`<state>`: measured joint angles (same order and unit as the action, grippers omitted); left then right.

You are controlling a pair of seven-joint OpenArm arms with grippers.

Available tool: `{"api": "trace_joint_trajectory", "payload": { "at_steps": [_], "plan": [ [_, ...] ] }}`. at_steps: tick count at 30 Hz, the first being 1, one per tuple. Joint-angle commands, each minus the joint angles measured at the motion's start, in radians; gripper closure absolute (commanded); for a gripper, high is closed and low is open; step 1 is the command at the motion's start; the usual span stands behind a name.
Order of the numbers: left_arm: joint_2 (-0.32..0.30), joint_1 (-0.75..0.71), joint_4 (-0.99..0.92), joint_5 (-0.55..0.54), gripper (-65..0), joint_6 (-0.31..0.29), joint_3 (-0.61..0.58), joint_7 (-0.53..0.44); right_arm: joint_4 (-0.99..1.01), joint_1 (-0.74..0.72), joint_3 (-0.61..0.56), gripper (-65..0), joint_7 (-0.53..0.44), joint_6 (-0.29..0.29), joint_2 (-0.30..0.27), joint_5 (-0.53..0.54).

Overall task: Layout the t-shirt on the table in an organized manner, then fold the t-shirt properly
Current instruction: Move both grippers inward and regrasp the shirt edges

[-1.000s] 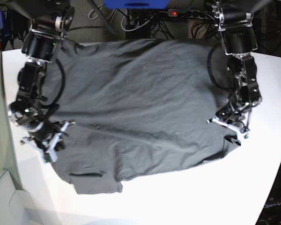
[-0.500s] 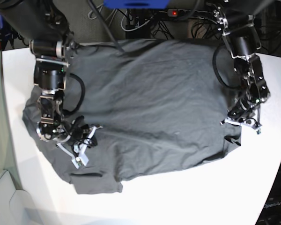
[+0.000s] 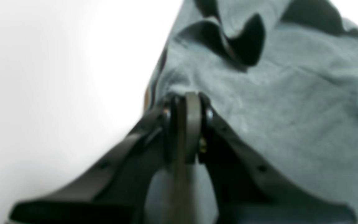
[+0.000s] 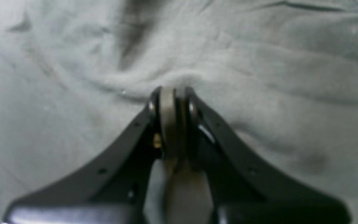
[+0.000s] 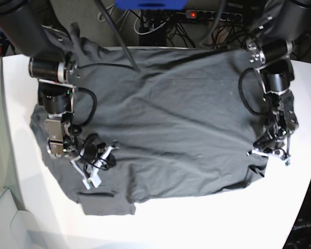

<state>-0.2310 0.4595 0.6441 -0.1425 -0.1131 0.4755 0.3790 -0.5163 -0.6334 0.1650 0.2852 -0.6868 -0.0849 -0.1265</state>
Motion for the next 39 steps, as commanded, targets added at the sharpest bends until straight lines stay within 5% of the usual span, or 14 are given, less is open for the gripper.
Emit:
{"api": "trace_joint_trajectory", "payload": {
  "at_steps": [1, 5, 13, 18, 23, 29, 39],
  "plan": [
    [-0.024, 0.025, -0.033, 0.037, -6.3, 0.039, -0.001, 0.051, -0.012, -0.042, -0.002, -4.1, -0.017, 0.049, -0.002, 0.006],
    [-0.049, 0.092, -0.079, 0.037, -6.3, 0.034, -0.002, 0.022, -0.023, -0.067, 0.001, -4.1, -0.017, 0.138, -0.002, 0.009],
    [-0.063, 0.187, 0.003, 0.027, -6.3, 0.031, 0.002, 0.071, -0.173, -0.033, 0.001, -3.8, 0.052, 0.14, -0.005, 0.012],
    [0.006, 0.137, 0.257, 0.027, -6.3, 0.029, 0.006, 0.18, -0.377, 0.074, 0.001, -3.7, 0.15, 0.049, 0.01, 0.012],
    [0.074, 0.049, 0.497, 0.028, -6.3, 0.036, 0.006, 0.392, -0.585, 0.195, -0.008, -3.8, 0.26, -0.011, 0.033, 0.008],
    [0.129, -0.115, 0.621, 0.037, -6.3, 0.039, -0.001, 0.53, -0.741, 0.315, -0.104, -3.8, 0.357, -0.011, 0.009, 0.008],
    [0.095, -0.196, 0.537, 0.037, -6.3, 0.039, -0.001, 0.433, -0.684, 0.363, -0.203, -3.8, 0.366, -0.011, -0.022, 0.009]
  ]
}}
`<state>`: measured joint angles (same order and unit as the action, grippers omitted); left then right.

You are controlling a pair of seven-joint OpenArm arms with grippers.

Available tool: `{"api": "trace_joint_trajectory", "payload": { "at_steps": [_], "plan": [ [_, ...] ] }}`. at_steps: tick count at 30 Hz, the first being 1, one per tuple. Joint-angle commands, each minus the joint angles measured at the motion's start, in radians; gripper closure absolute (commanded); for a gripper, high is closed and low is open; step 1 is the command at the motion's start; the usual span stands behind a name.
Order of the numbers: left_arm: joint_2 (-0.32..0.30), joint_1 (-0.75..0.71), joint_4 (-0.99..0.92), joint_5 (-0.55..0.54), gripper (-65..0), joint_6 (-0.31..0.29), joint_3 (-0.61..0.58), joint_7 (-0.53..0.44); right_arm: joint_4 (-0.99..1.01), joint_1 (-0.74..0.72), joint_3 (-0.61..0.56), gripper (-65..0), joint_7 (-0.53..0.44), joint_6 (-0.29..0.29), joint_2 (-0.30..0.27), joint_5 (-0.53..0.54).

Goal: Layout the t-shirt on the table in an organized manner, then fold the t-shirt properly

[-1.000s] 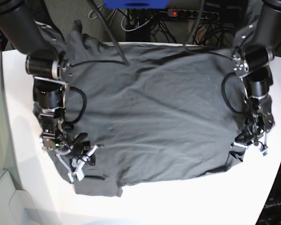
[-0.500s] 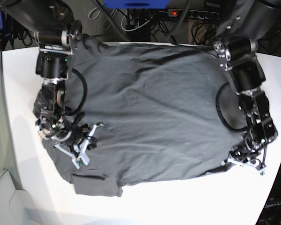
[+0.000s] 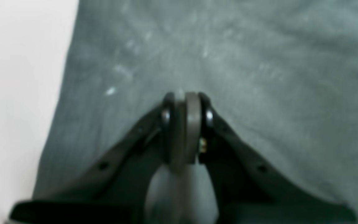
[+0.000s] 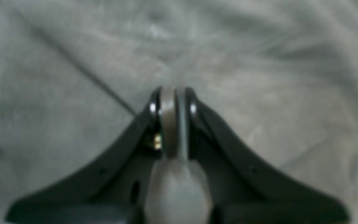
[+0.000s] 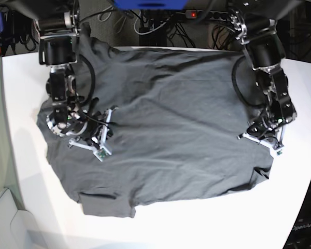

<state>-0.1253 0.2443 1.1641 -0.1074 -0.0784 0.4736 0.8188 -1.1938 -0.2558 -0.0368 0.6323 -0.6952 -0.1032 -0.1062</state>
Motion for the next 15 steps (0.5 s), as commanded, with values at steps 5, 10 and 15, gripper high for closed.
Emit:
{"api": "trace_joint_trajectory", "payload": {
  "at_steps": [5, 10, 15],
  "plan": [
    [-0.017, 0.053, -0.141, 0.004, -6.3, 0.002, 0.0, -0.154, 0.159, -0.076, -0.002, -3.7, 0.002, -0.003, 0.015, -0.011],
    [-0.061, 0.131, -0.336, 0.004, -6.3, -0.002, 0.0, -0.286, 0.292, -0.127, -0.004, -3.8, -0.05, -0.003, 0.029, -0.013],
    [-0.101, 0.235, -0.434, 0.004, -6.3, -0.004, -0.002, -0.358, 0.378, -0.185, -0.002, -3.9, -0.09, -0.003, 0.061, -0.013]
  ]
}}
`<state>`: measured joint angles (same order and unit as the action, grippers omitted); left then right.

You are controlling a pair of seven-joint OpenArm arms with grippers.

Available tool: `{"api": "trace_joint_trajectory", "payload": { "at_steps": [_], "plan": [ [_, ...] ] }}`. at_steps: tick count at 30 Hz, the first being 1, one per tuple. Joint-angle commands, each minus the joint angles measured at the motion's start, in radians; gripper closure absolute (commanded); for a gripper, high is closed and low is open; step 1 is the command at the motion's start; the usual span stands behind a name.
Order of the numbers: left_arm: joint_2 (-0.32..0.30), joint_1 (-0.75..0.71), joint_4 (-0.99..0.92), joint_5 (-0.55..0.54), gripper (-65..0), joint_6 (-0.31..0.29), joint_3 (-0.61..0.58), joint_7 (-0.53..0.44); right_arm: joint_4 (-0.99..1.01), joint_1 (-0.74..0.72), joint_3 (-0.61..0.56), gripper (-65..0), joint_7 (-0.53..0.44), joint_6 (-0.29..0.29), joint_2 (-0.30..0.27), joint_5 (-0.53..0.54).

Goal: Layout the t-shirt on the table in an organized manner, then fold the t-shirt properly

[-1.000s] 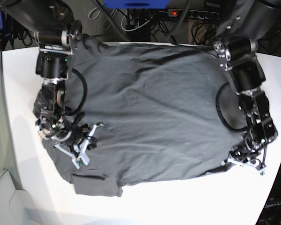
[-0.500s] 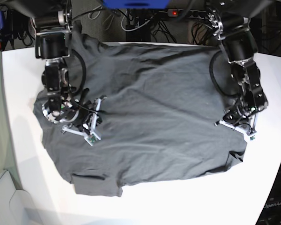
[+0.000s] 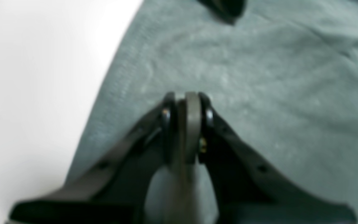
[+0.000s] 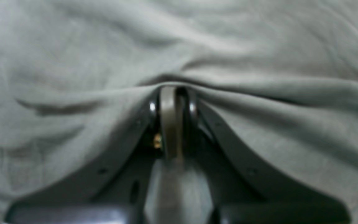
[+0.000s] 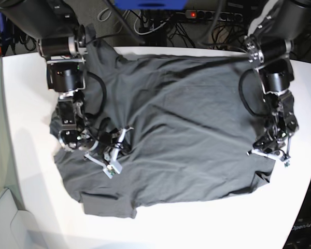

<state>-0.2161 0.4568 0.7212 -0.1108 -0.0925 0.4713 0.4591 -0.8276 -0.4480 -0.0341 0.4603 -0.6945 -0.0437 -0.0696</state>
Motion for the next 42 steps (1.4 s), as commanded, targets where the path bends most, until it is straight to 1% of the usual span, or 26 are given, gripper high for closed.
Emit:
{"api": "trace_joint_trajectory", "payload": {
  "at_steps": [1, 3, 4, 7, 9, 10, 12, 14, 16, 18, 20, 23, 24, 27, 30, 32, 35, 37, 38, 40, 42],
  "plan": [
    [-0.013, 0.043, -0.004, 0.007, -6.3, 0.01, 0.001, -0.01, 0.026, -0.005, -0.005, -4.0, 0.074, -0.004, 0.003, -0.048],
    [-0.033, 0.087, -0.028, 0.007, -6.3, 0.01, 0.001, -0.044, 0.055, -0.035, -0.005, -4.0, 0.045, -0.004, 0.026, -0.048],
    [-0.033, 0.109, -0.036, 0.007, -6.3, 0.01, -0.006, -0.058, 0.061, -0.045, -0.005, -4.0, 0.03, -0.004, 0.034, -0.048],
    [-0.038, 0.172, -0.036, 0.001, -6.3, 0.01, -0.078, -0.062, 0.031, -0.061, -0.002, -3.7, 0.015, -0.004, 0.043, -0.045],
    [-0.039, 0.19, -0.021, -0.003, -6.3, 0.01, -0.122, -0.062, -0.068, -0.047, 0.0, -3.7, 0.016, -0.004, 0.043, -0.043],
    [-0.038, 0.191, -0.002, -0.003, -6.3, 0.01, -0.138, -0.058, -0.144, -0.015, 0.0, -3.7, 0.021, -0.004, 0.041, -0.043],
    [-0.035, 0.184, 0.077, -0.005, -6.3, 0.01, -0.144, 0.002, -0.318, 0.059, 0.007, -3.8, 0.039, -0.004, 0.024, -0.046],
    [-0.032, 0.176, 0.156, -0.005, -6.3, 0.009, -0.144, 0.066, -0.448, 0.107, 0.029, -4.0, 0.048, -0.004, 0.018, -0.048],
    [-0.003, 0.152, 0.223, -0.005, -6.3, 0.009, -0.144, 0.116, -0.528, 0.137, 0.047, -4.0, 0.064, -0.004, 0.018, -0.049],
    [0.017, 0.11, 0.328, -0.005, -6.3, 0.009, -0.144, 0.189, -0.589, 0.165, 0.067, -4.0, 0.104, -0.004, 0.014, -0.049],
    [0.042, 0.032, 0.456, -0.007, -6.3, 0.01, -0.144, 0.292, -0.648, 0.208, 0.116, -4.0, 0.153, -0.004, -0.006, -0.049],
    [0.099, -0.074, 0.588, -0.051, -6.3, 0.01, -0.145, 0.379, -0.665, 0.243, 0.159, -4.0, 0.188, -0.004, -0.017, -0.049],
    [0.117, -0.112, 0.624, -0.069, -6.3, 0.012, -0.151, 0.398, -0.665, 0.251, 0.176, -4.0, 0.194, -0.004, -0.026, -0.049],
    [0.198, -0.221, 0.731, -0.106, -6.3, 0.015, -0.153, 0.465, -0.666, 0.294, 0.214, -4.0, 0.193, -0.004, -0.049, -0.049],
    [0.252, -0.296, 0.788, -0.108, -6.3, 0.01, -0.154, 0.49, -0.666, 0.321, 0.241, -3.9, 0.193, -0.004, -0.057, -0.049],
    [0.277, -0.326, 0.803, -0.108, -6.3, 0.01, -0.154, 0.502, -0.669, 0.34, 0.253, -3.8, 0.193, -0.004, -0.066, -0.049],
    [0.281, -0.358, 0.799, -0.108, -6.3, 0.01, -0.164, 0.542, -0.678, 0.355, 0.257, -3.7, 0.194, -0.004, -0.068, -0.049],
    [0.272, -0.381, 0.797, -0.106, -6.3, 0.013, -0.213, 0.557, -0.706, 0.386, 0.257, -3.7, 0.194, -0.004, -0.069, -0.049],
    [0.261, -0.39, 0.789, -0.105, -6.3, 0.017, -0.234, 0.557, -0.72, 0.395, 0.257, -3.7, 0.194, -0.004, -0.069, -0.049],
    [0.218, -0.393, 0.756, -0.105, -6.3, 0.017, -0.274, 0.556, -0.75, 0.406, 0.257, -4.0, 0.194, -0.004, -0.066, -0.049],
    [0.183, -0.387, 0.688, -0.106, -6.3, 0.018, -0.288, 0.553, -0.787, 0.427, 0.257, -4.0, 0.194, -0.004, -0.064, -0.049]
  ]
}}
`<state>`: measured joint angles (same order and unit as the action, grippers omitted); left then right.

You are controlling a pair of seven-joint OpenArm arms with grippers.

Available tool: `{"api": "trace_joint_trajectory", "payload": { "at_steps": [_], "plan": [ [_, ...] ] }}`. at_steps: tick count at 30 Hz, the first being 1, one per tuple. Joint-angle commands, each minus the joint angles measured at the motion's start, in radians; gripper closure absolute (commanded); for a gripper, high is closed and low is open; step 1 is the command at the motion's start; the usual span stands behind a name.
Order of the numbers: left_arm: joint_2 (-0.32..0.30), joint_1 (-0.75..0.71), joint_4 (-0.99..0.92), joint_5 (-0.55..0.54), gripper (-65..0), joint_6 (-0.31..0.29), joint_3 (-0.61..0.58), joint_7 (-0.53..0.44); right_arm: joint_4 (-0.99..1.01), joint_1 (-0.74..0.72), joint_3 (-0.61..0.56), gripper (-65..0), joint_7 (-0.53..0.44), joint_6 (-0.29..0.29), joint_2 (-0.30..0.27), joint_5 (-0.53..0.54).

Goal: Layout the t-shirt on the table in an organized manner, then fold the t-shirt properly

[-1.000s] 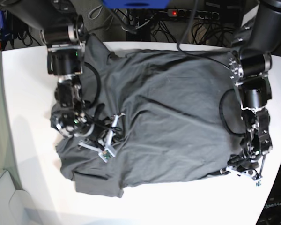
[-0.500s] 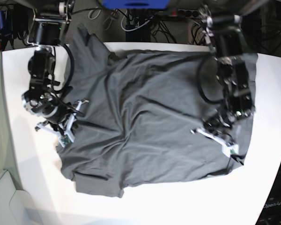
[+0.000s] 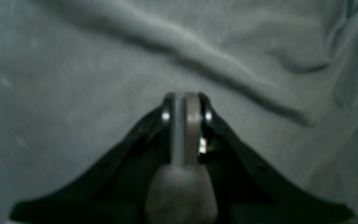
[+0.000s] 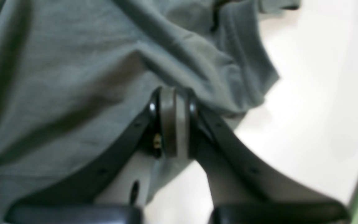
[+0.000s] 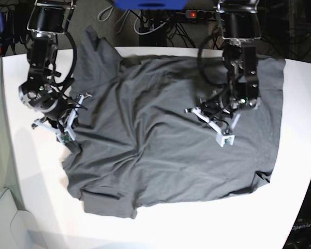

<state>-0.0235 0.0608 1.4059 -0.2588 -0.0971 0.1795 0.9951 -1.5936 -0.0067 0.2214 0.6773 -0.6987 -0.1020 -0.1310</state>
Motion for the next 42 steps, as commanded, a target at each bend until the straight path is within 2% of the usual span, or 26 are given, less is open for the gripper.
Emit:
{"api": "trace_joint_trajectory", "payload": {
  "at_steps": [1, 6, 10, 15, 21, 25, 30, 35, 40, 42],
  "plan": [
    [-0.031, 0.018, -0.033, 0.042, -6.3, 0.02, 0.004, -0.002, -0.035, -0.006, 0.002, -4.0, -0.023, 0.001, -0.006, 0.012],
    [-0.143, 0.04, -0.222, 0.034, -6.3, 0.017, 0.002, -0.175, -0.107, 0.055, 0.003, -4.0, -0.023, 0.001, -0.008, 0.012],
    [-0.195, 0.106, -0.371, 0.042, -6.3, 0.015, -0.001, -0.287, -0.139, 0.103, 0.003, -4.0, -0.009, 0.001, -0.006, 0.012],
    [-0.24, 0.239, -0.515, 0.04, -6.3, 0.013, -0.004, -0.351, -0.162, 0.135, -0.004, -4.0, 0.078, 0.001, 0.003, 0.018],
    [-0.24, 0.365, -0.512, 0.034, -6.3, 0.013, -0.004, -0.335, -0.164, 0.161, -0.007, -4.0, 0.089, 0.001, 0.038, 0.018],
    [-0.232, 0.393, -0.435, 0.031, -6.3, 0.013, -0.002, -0.259, -0.166, 0.161, -0.04, -4.1, 0.089, 0.001, 0.038, 0.018],
    [-0.201, 0.373, -0.331, 0.031, -6.3, 0.013, 0.002, -0.212, -0.225, 0.162, -0.11, -4.0, 0.089, 0.001, 0.043, 0.018],
    [-0.198, 0.343, -0.208, 0.031, -6.3, 0.013, 0.004, -0.13, -0.236, 0.127, -0.182, -3.6, 0.089, 0.001, 0.092, 0.018],
    [-0.207, 0.264, -0.056, 0.031, -6.3, 0.013, 0.01, -0.061, -0.1, 0.087, -0.211, -3.6, 0.08, 0.001, 0.11, 0.018],
    [-0.207, 0.218, -0.003, 0.037, -6.3, 0.013, 0.061, -0.043, -0.023, 0.053, -0.204, -3.6, 0.08, 0.001, 0.11, 0.018]
  ]
}}
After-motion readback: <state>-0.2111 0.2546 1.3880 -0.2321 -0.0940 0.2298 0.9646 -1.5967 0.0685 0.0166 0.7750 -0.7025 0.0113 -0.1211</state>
